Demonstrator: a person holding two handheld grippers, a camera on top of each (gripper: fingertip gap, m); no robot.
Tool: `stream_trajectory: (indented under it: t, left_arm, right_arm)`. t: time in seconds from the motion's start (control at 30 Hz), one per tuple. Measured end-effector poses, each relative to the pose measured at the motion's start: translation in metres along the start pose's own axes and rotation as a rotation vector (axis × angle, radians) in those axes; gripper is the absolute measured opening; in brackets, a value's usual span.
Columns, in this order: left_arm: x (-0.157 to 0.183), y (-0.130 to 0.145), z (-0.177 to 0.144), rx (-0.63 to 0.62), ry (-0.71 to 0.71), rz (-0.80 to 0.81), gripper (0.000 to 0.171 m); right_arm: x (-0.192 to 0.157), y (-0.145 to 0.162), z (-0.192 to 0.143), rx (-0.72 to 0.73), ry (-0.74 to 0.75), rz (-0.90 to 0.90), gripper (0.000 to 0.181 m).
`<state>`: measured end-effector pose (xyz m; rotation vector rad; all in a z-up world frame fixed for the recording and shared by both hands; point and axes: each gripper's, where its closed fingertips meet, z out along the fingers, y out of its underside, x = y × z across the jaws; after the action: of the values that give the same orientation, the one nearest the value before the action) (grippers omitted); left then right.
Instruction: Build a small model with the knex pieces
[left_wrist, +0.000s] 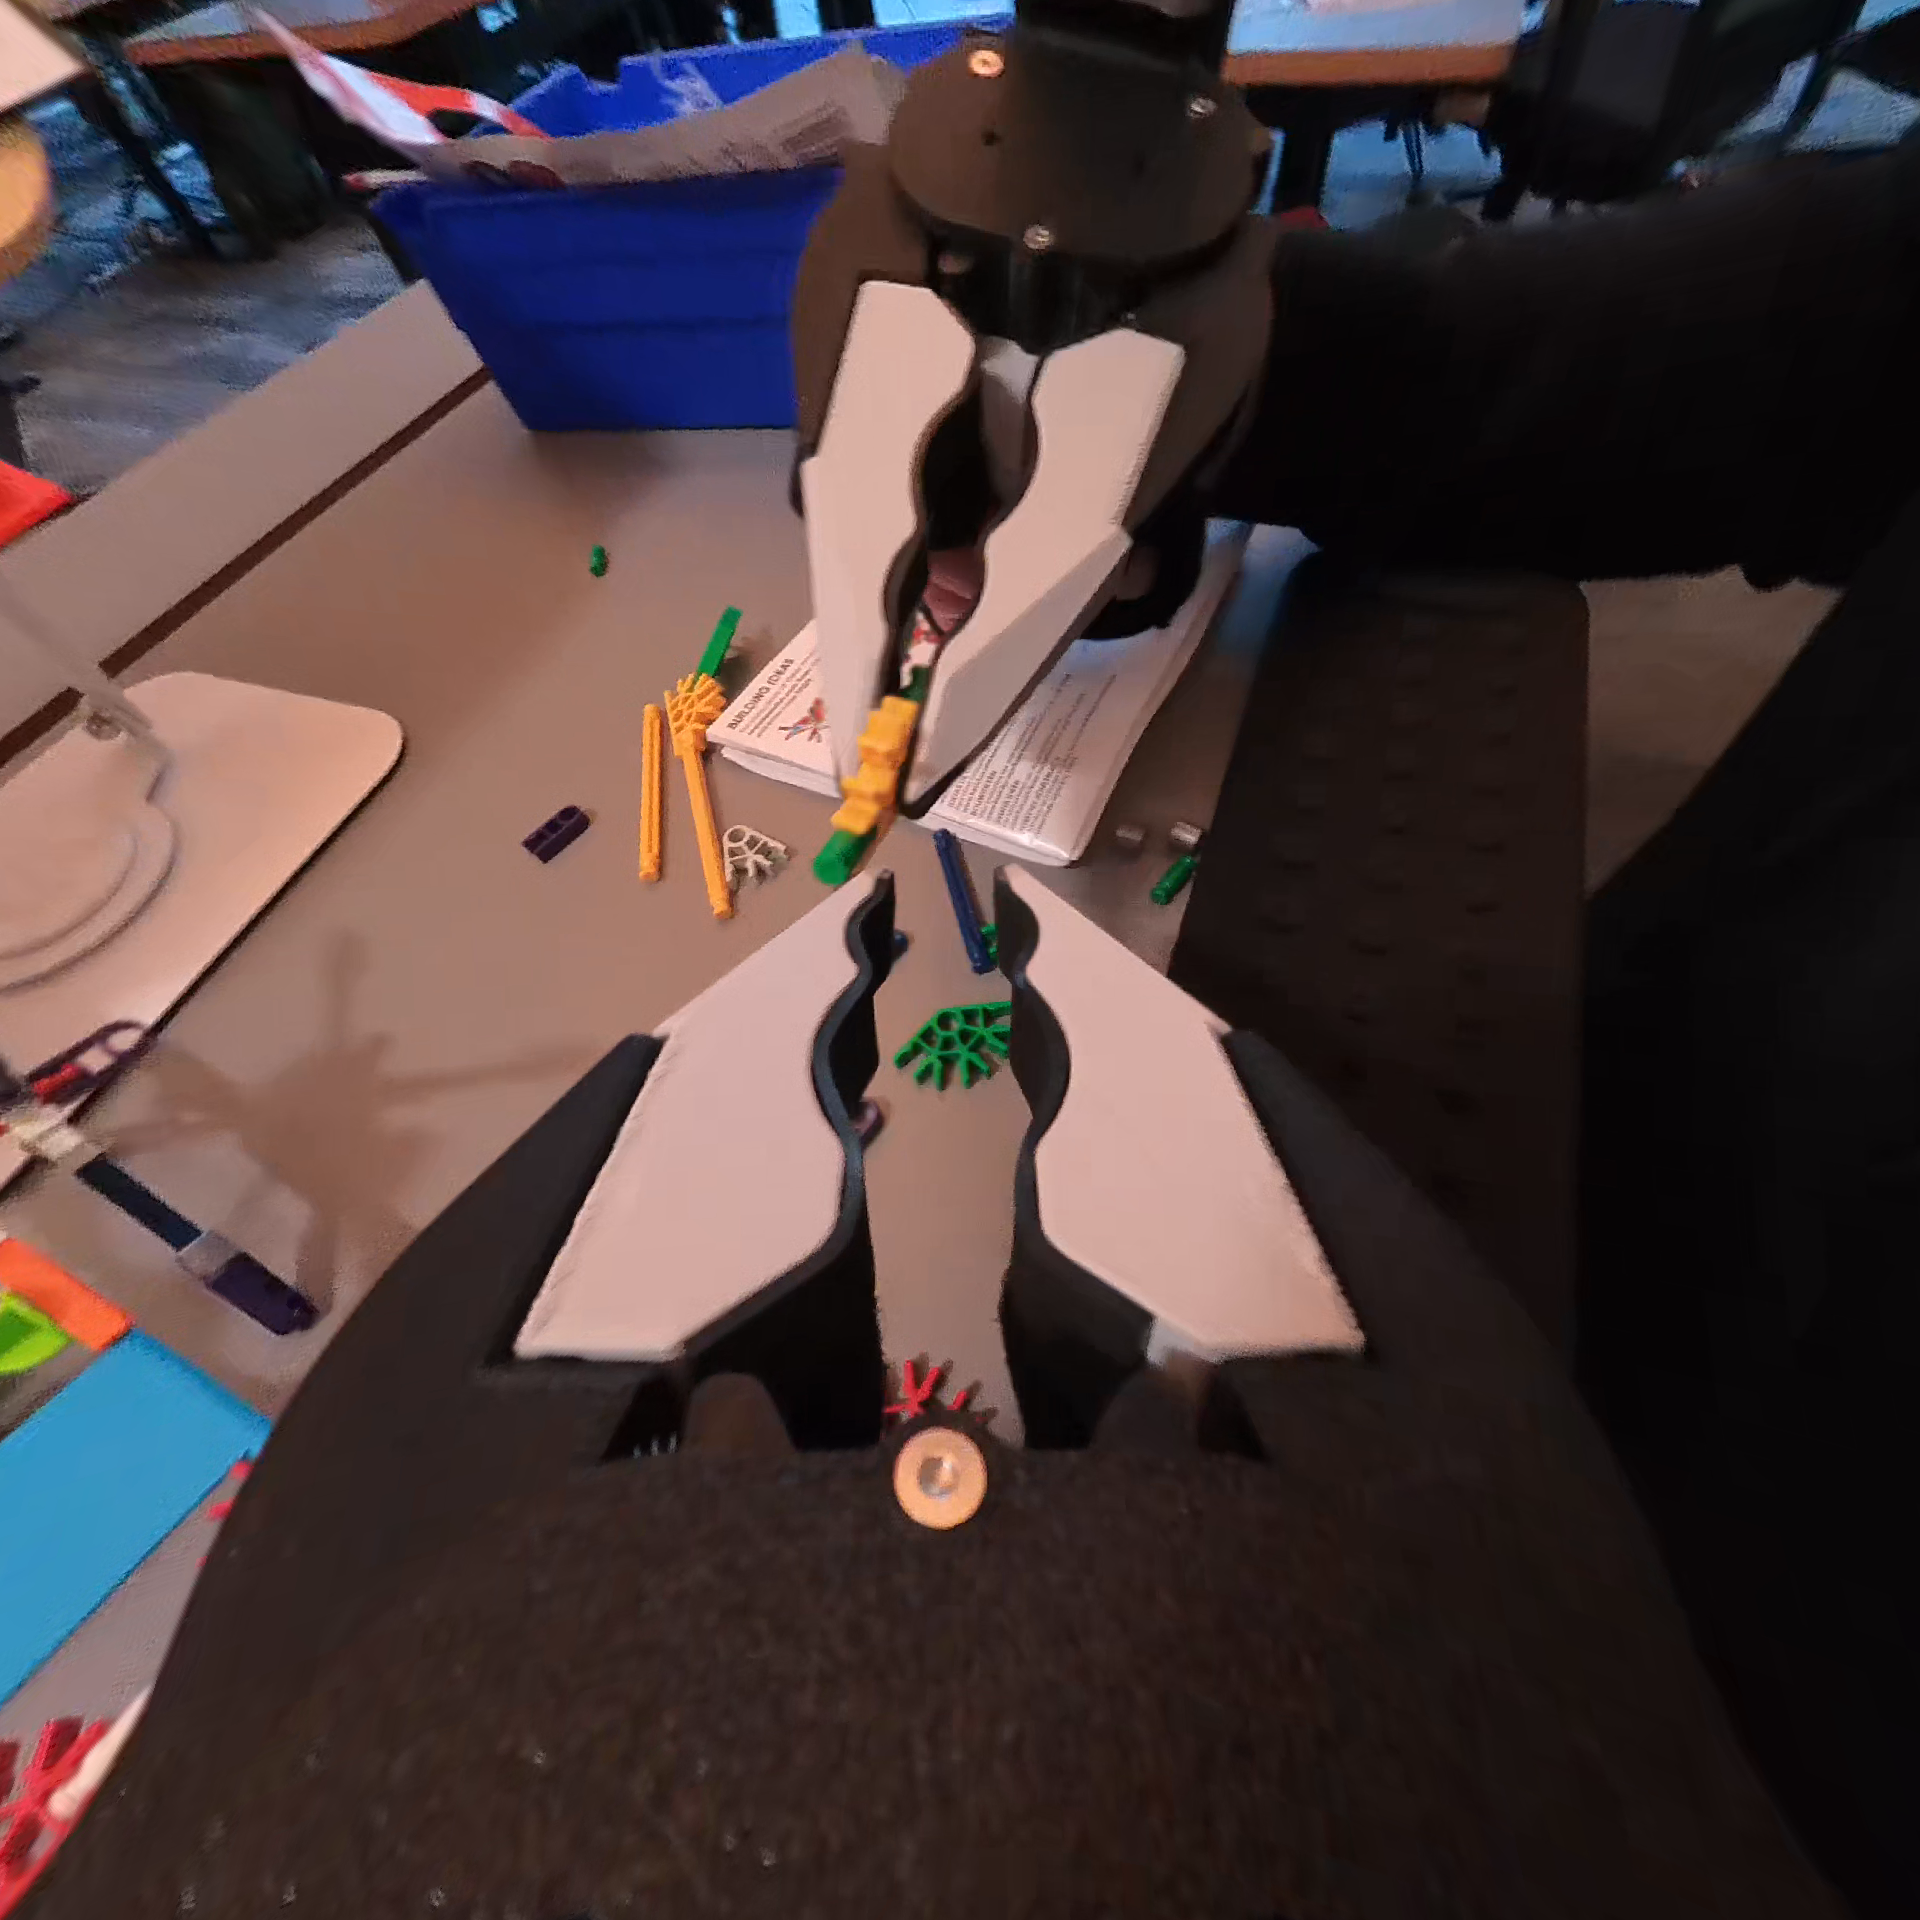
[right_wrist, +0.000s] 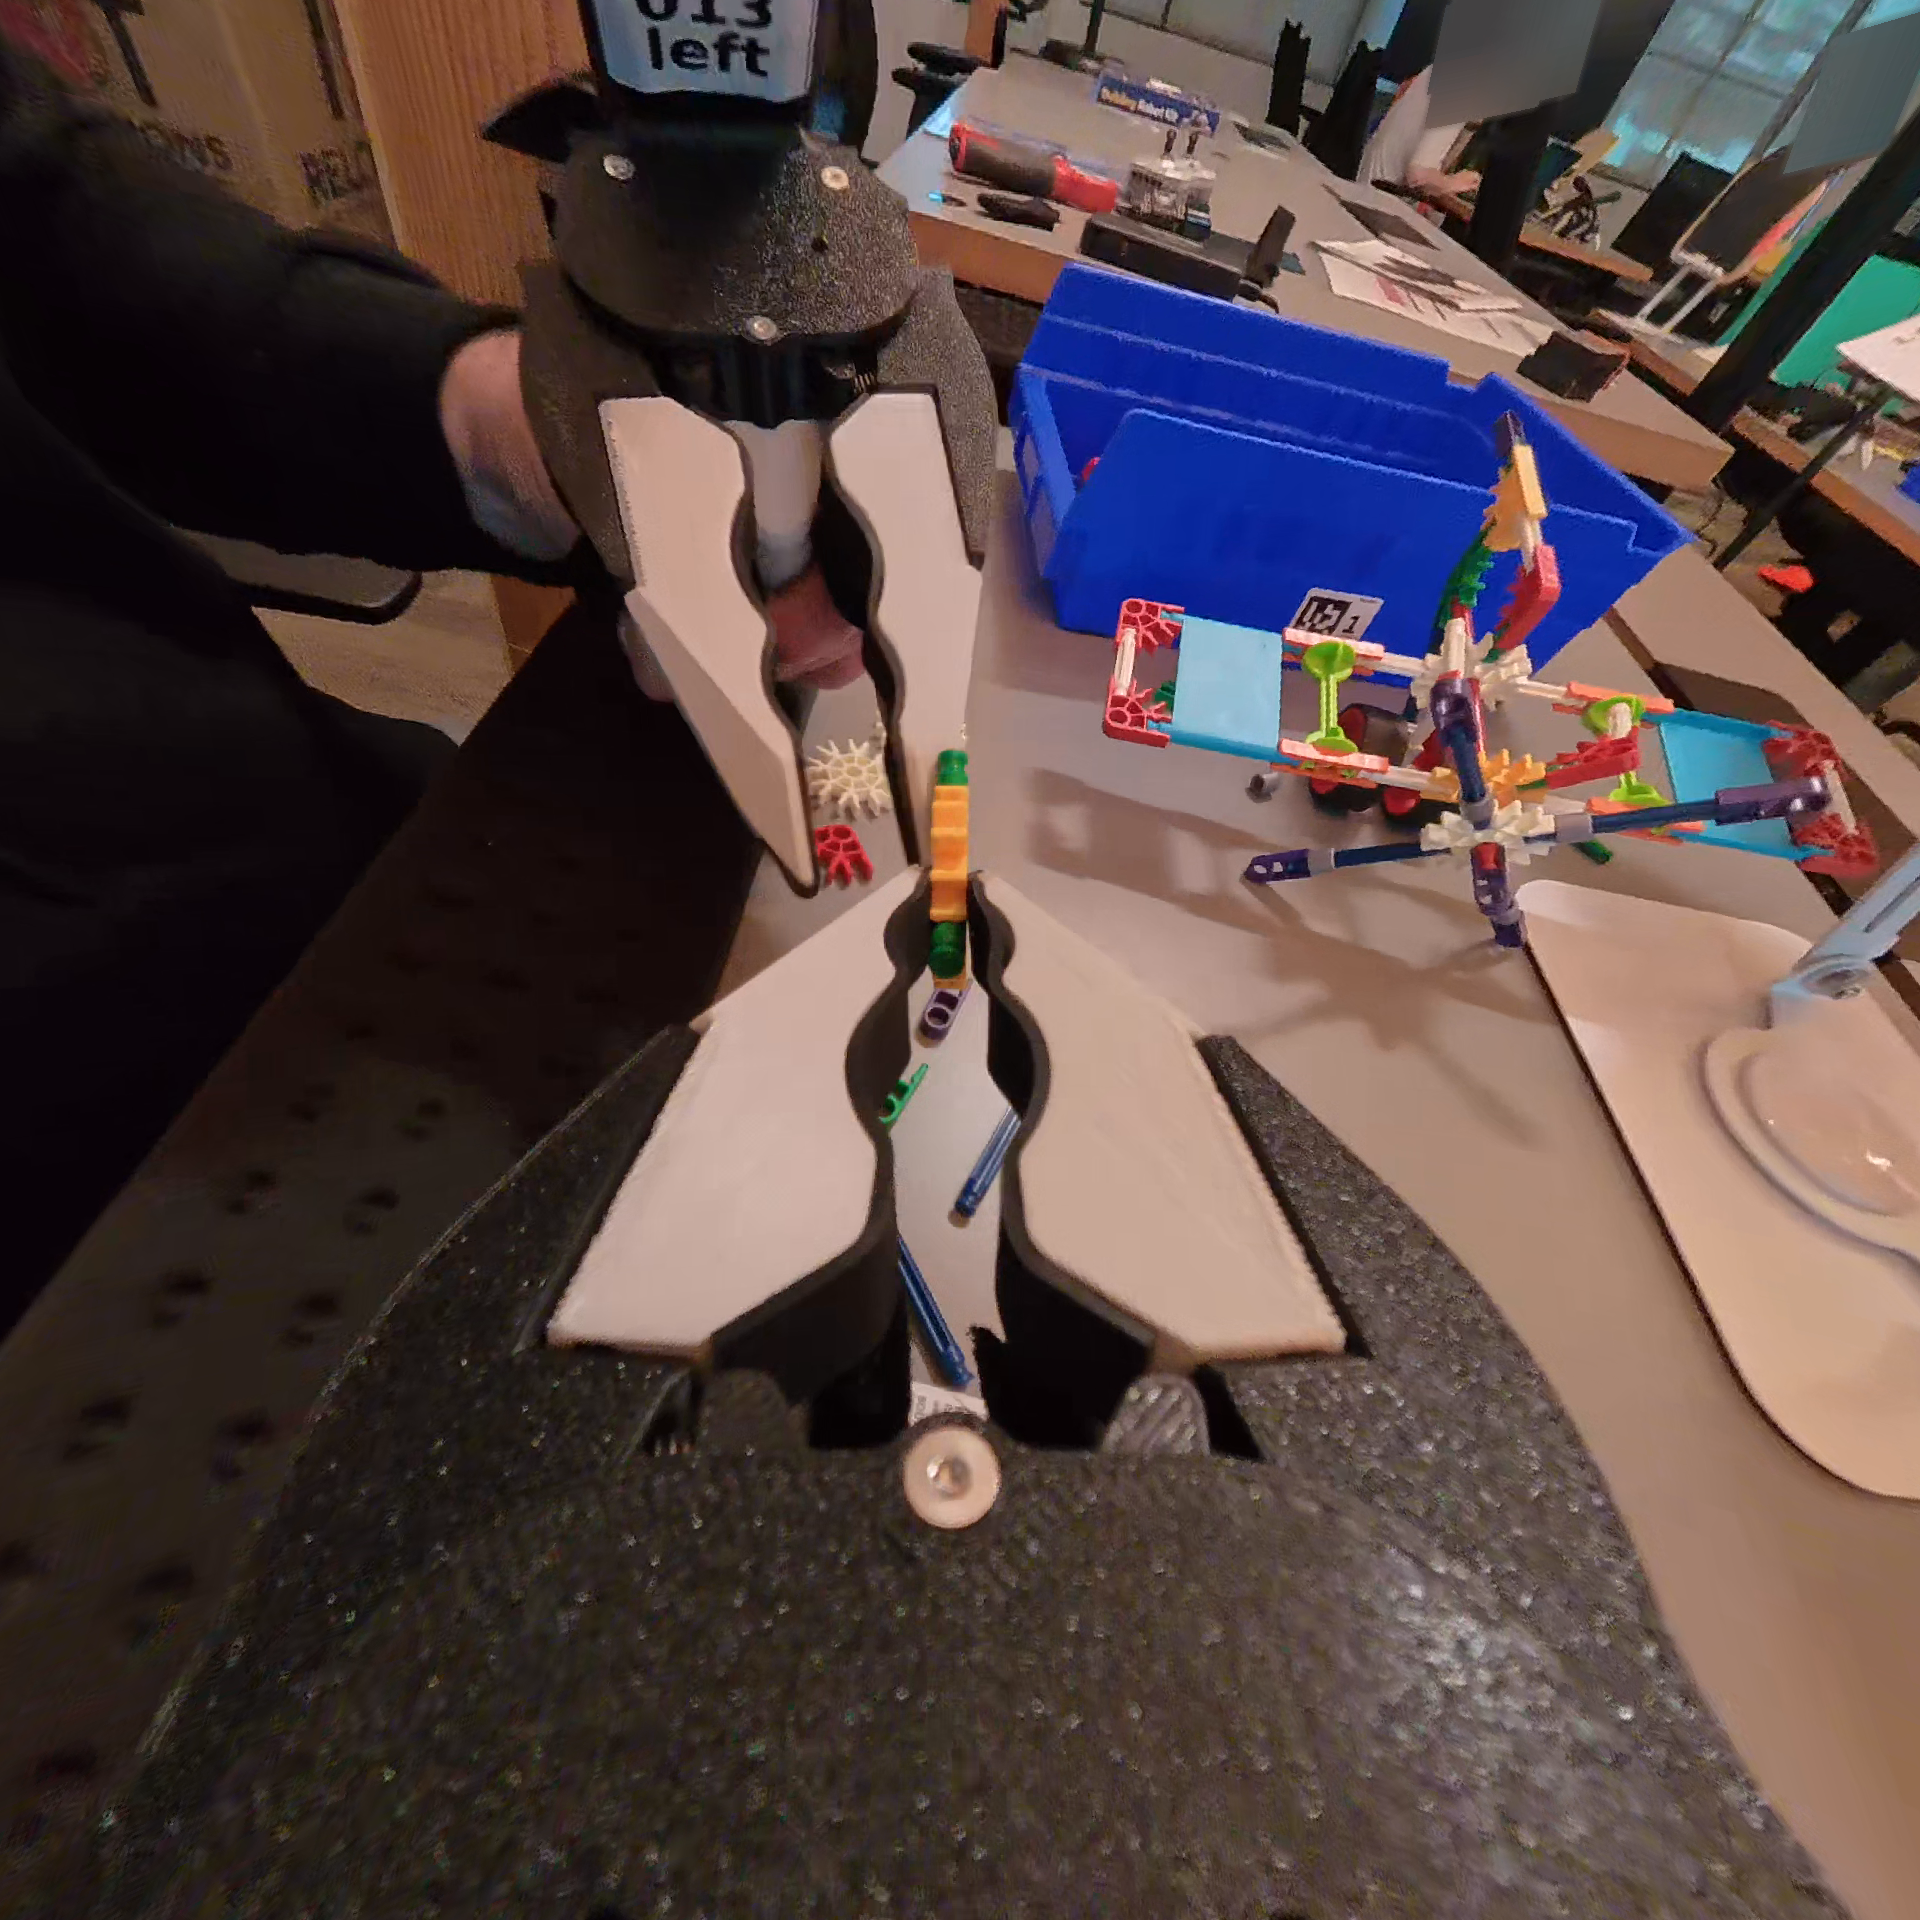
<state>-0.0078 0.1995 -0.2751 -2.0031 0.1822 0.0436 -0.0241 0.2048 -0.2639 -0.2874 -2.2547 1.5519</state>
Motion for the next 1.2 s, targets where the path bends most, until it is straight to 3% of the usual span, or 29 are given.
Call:
stream_trajectory:
  t: [0.17,0.27,0.43,0.7,1.0,1.2]
  left_arm:
    - [-0.016,-0.005,-0.011,0.041,-0.069,-0.019,0.027]
    - [-0.008,-0.008,-0.004,0.032,-0.03,0.026,0.028]
    - [-0.003,-0.018,0.001,0.119,0.064,-0.039,0.008]
    - [-0.014,-0.015,0.002,0.113,0.039,-0.048,0.005]
    - [-0.014,-0.016,0.002,0.088,0.07,-0.009,0.013]
    - [-0.027,-0.006,0.015,0.003,-0.047,0.061,0.009]
  right_arm:
    - [0.004,-0.003,-0.005,0.037,-0.013,0.043,0.006]
    - [0.001,-0.002,-0.003,0.039,-0.033,0.053,0.006]
    - [-0.01,0.001,-0.001,0.028,-0.102,0.068,0.006]
    - [0.006,0.007,0.0,-0.009,-0.01,0.072,0.014]
    - [0.006,0.004,0.0,-0.043,0.031,-0.016,0.005]
    - [0.019,0.012,0.002,-0.123,0.14,-0.063,0.006]
